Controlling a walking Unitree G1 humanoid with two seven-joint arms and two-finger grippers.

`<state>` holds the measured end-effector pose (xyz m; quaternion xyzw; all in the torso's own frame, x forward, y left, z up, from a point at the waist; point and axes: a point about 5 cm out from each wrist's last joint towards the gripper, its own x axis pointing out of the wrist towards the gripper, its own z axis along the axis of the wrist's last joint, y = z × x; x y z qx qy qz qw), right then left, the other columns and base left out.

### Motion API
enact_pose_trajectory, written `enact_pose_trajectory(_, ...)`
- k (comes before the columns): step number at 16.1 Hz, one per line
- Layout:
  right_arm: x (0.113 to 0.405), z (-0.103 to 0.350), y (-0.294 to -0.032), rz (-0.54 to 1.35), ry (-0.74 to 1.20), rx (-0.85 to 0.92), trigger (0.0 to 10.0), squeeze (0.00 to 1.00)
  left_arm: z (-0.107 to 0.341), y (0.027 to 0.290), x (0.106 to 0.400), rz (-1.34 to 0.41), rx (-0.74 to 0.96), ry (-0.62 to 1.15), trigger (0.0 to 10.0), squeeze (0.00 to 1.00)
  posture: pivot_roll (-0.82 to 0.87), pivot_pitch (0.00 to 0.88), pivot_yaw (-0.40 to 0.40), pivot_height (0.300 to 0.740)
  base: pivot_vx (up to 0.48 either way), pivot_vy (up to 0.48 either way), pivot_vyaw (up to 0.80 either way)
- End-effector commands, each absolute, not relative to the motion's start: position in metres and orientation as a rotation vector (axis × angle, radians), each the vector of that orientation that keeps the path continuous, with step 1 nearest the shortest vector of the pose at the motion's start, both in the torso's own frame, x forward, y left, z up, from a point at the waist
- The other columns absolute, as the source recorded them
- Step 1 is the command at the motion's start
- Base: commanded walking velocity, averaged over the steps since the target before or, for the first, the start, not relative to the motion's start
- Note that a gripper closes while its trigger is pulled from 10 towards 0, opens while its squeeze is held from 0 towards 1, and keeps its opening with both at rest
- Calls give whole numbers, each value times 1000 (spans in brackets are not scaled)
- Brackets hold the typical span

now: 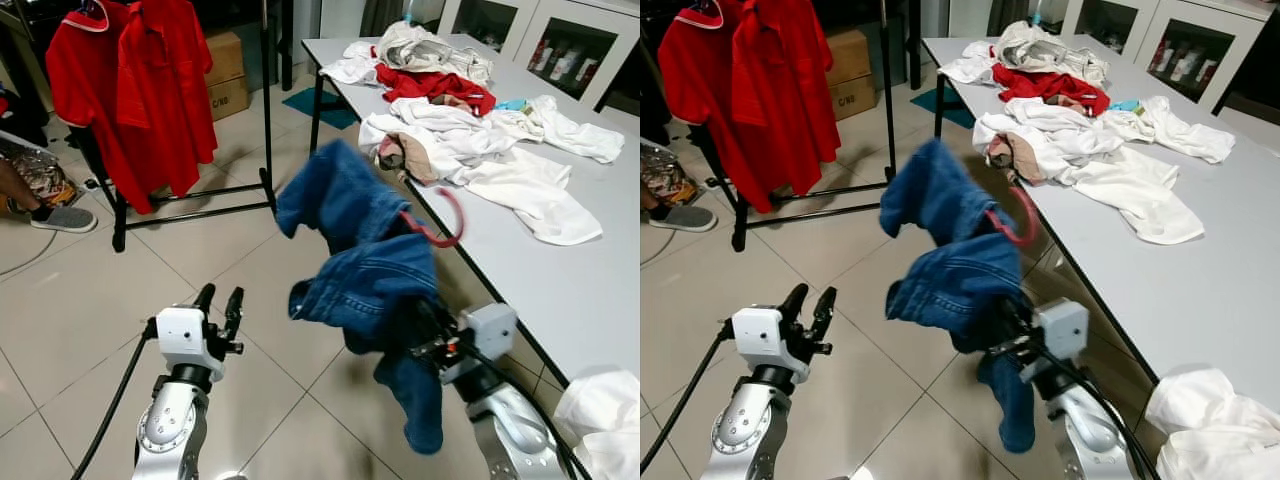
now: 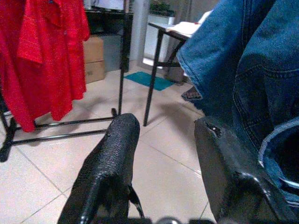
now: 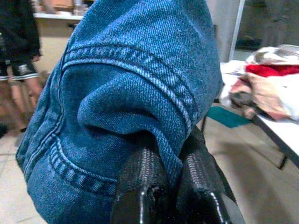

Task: Hang hanger

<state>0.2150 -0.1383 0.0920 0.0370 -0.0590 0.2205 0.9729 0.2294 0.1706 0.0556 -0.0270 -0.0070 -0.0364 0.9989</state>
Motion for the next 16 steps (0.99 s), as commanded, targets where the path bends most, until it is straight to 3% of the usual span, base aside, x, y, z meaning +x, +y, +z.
enact_pose_trajectory(1,220,97,-137,471,-131,51,10000,0,56,174,229,-41,-47,-6,10000,0,-32,0,-42,740,0,0,0)
enact_pose_trajectory(16,228,90,-132,520,-105,15,10000,0,59,175,234,-3,-29,-23,10000,0,-25,0,-47,740,0,0,0)
